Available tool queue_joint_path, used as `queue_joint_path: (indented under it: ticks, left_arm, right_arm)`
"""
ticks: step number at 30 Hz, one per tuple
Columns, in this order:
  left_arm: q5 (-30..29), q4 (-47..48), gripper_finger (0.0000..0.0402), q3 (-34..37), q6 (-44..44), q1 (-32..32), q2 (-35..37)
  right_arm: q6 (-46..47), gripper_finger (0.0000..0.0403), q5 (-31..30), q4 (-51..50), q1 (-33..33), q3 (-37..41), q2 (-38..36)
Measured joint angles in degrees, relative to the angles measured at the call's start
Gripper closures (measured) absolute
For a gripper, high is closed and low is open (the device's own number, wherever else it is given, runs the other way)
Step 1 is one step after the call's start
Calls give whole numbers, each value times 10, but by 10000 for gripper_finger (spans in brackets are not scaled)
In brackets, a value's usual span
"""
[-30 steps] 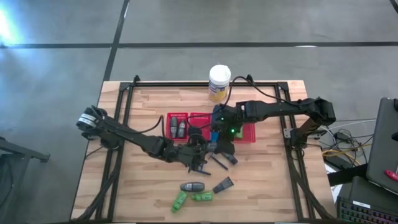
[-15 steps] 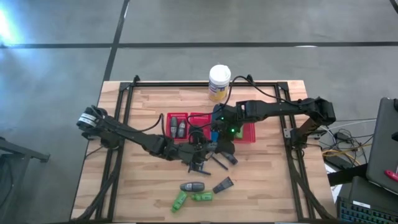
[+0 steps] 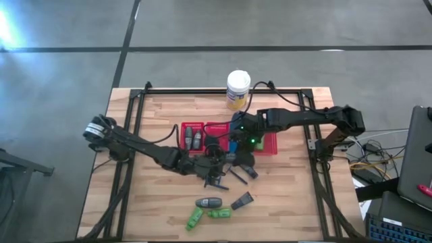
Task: Pick & Place Travel size toiletries
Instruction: Put the black deodorant into the left red bin
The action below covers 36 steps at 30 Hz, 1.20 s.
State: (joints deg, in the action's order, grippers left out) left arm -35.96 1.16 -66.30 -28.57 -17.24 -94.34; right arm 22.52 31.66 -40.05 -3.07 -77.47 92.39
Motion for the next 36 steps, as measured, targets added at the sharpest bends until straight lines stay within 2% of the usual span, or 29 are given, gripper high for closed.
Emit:
queue_joint_path:
  ticks: [7, 12, 18, 22, 25, 29, 34, 36]
  left_arm:
    - [-39, 77, 242, 0, 42, -7, 12]
    - [-71, 170, 243, 0, 155, -11, 23]
    - [-140, 268, 244, 0, 388, -11, 26]
    - [-176, 333, 244, 0, 596, -10, 26]
    - [-195, 385, 244, 0, 754, -5, 26]
    - [-177, 437, 244, 1, 919, 23, 27]
    - [-82, 435, 244, 9, 1044, 80, 32]
    - [-51, 417, 244, 17, 1058, 96, 38]
  right_arm:
    - [0, 82, -14, -14, 0, 0, -32]
    - [-2, 54, -107, -41, 1, 0, -71]
    - [10, 38, -271, -45, 1, 0, -134]
    - [34, 37, -381, -44, 0, 0, -178]
    - [57, 37, -437, -45, 0, 0, -207]
    - [90, 37, -456, -59, -3, 0, -226]
    - [106, 37, -458, -87, -4, 0, -222]
    - [106, 37, -458, -92, -3, 2, -220]
